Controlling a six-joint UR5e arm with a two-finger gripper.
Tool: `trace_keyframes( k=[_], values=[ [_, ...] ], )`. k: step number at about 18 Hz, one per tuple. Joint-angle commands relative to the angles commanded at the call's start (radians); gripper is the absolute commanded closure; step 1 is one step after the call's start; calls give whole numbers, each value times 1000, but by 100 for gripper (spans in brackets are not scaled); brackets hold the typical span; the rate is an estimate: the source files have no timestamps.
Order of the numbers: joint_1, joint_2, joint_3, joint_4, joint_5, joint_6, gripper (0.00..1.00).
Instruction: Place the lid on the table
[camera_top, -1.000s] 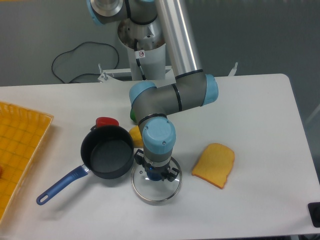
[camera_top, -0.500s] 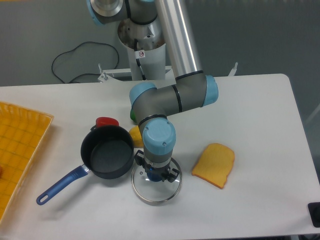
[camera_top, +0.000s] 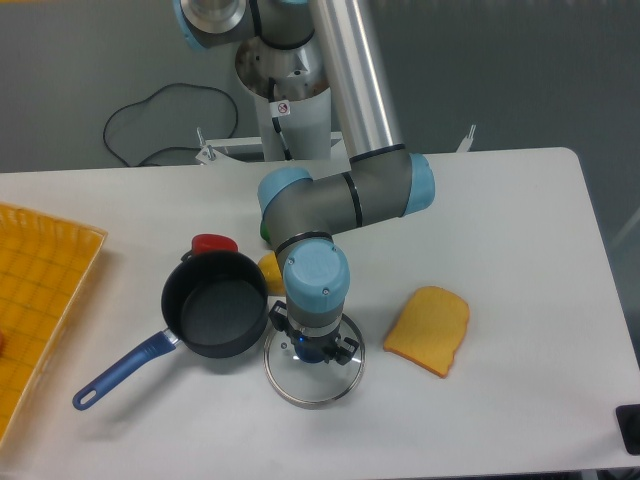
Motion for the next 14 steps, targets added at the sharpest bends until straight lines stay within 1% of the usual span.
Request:
trace_keyframes(
  k=[1, 3, 4, 5, 6, 11, 12, 13, 14],
  values=[
    [0, -2, 0, 0, 0, 0, 39],
    [0, -3, 2, 2, 0, 0, 39],
    [0, -3, 2, 2, 0, 0, 33],
    [0, -3, 2, 6, 0, 0, 22],
    [0, -3, 0, 8, 2, 0, 20],
    [-2, -3, 2, 6, 17, 0, 19],
    [-2, -2, 5, 9, 17, 2, 11],
    [-2, 0, 8, 11, 17, 2, 1],
    [0, 8, 12, 9, 17, 3, 0]
  ],
)
